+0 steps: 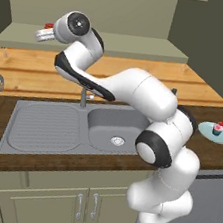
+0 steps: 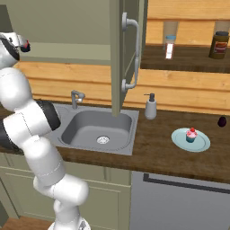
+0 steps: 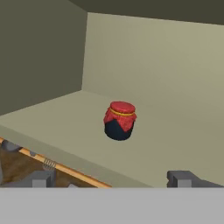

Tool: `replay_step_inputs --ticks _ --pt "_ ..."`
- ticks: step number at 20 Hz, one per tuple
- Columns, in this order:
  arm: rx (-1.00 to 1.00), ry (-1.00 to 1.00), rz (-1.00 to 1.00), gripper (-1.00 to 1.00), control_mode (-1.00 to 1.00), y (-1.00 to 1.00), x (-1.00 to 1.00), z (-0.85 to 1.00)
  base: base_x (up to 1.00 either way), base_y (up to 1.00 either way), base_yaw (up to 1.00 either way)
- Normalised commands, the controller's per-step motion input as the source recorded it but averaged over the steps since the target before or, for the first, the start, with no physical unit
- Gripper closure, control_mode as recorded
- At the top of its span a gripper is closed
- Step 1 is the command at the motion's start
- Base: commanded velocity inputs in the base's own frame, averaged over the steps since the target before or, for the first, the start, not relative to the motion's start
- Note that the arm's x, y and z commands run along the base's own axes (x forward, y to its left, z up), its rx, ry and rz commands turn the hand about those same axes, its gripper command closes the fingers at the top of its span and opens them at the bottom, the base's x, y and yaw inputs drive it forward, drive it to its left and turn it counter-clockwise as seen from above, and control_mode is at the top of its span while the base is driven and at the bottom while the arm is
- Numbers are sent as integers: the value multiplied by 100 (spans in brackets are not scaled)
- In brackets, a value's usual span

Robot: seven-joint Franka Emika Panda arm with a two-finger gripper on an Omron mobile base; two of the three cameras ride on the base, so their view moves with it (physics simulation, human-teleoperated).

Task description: From the different types of pastries on the counter, select a croissant and place it on the cutting board. Then retrieve a jar of jam from the cabinet and place it alongside the croissant on the cutting board.

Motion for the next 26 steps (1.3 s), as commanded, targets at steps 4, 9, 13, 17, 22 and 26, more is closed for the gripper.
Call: replay_step_inputs --ticks 4,9,13,17,22,26 --pt "0 0 0 -100 -100 0 28 -1 0 0 0" --pt "0 0 0 -100 -100 0 38 -6 0 0 0" --pt "0 0 0 -100 -100 2 0 0 0 0 0" --pt "0 0 0 -100 -100 4 16 -1 0 0 0" --pt "0 0 0 -100 -100 2 30 -9 0 0 0" --pt "0 0 -2 -100 -100 10 41 -17 0 0 0"
